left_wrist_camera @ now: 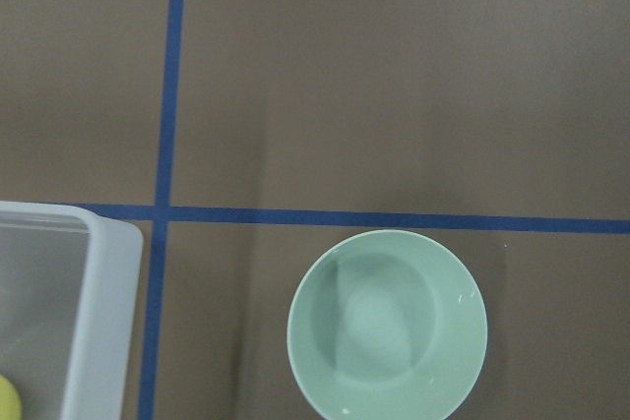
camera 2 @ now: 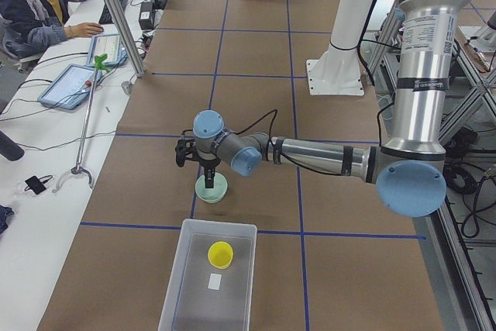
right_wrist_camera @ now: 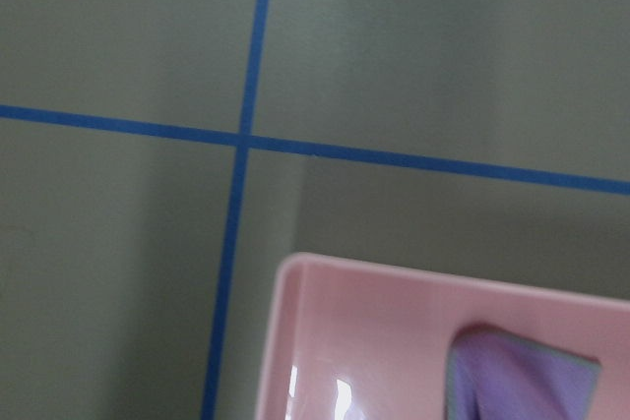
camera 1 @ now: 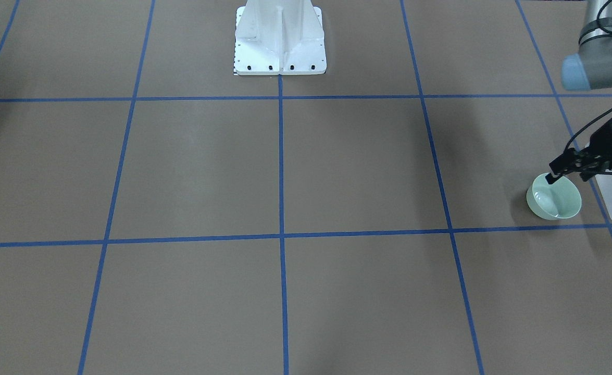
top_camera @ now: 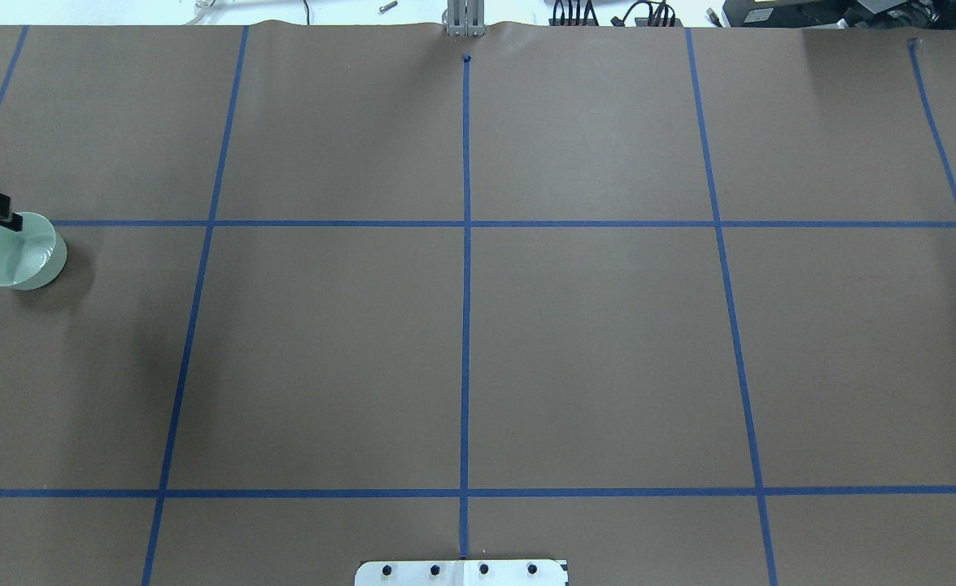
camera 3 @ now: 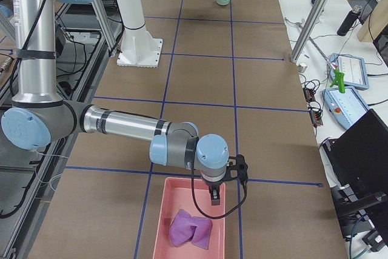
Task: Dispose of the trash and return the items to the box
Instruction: 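Lower the left gripper onto the green bowl rim and grasp it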
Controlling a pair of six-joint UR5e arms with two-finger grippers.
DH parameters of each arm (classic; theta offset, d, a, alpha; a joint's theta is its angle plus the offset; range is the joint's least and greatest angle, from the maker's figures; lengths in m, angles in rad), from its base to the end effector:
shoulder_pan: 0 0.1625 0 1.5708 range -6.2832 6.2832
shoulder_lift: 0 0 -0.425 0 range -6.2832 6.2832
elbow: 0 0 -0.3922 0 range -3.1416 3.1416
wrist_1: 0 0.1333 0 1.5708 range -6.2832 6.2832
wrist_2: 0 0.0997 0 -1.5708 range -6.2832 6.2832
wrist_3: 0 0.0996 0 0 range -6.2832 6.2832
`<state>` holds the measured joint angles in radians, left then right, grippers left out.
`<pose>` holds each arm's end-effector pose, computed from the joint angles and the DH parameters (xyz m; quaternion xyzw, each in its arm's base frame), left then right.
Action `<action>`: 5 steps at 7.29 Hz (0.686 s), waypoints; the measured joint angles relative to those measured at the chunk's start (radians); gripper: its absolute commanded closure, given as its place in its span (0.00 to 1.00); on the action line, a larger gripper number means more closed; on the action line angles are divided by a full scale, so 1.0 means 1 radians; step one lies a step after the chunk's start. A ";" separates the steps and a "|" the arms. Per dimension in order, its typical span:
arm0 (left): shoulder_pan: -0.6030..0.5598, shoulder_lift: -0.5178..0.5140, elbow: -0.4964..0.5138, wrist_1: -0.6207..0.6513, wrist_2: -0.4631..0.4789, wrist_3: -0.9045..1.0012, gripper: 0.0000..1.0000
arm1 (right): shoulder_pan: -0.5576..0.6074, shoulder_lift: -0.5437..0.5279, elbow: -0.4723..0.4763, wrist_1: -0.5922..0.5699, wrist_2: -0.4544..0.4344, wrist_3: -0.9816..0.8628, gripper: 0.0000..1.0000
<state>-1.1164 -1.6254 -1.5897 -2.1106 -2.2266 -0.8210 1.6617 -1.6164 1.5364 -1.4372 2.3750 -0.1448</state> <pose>0.1724 -0.5182 0.5652 0.0468 0.4168 -0.0689 0.9052 0.1044 -0.4673 0.6821 0.0705 -0.3856 -0.0353 0.9193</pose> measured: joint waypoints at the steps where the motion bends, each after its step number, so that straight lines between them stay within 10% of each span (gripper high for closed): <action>1: 0.060 -0.023 0.018 -0.017 0.063 -0.042 0.03 | -0.072 0.003 0.007 0.099 0.003 0.132 0.00; 3: 0.100 -0.057 0.066 -0.028 0.111 -0.055 0.17 | -0.137 -0.003 0.010 0.233 0.010 0.286 0.00; 4: 0.104 -0.079 0.099 -0.033 0.119 -0.054 0.97 | -0.144 -0.006 0.010 0.254 0.013 0.307 0.00; 5: 0.105 -0.100 0.126 -0.035 0.126 -0.056 1.00 | -0.147 -0.007 0.011 0.261 0.015 0.315 0.00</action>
<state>-1.0116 -1.7255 -1.4634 -2.1458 -2.1008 -0.8773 1.5148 -1.6234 1.5470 -1.1758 2.3896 0.1698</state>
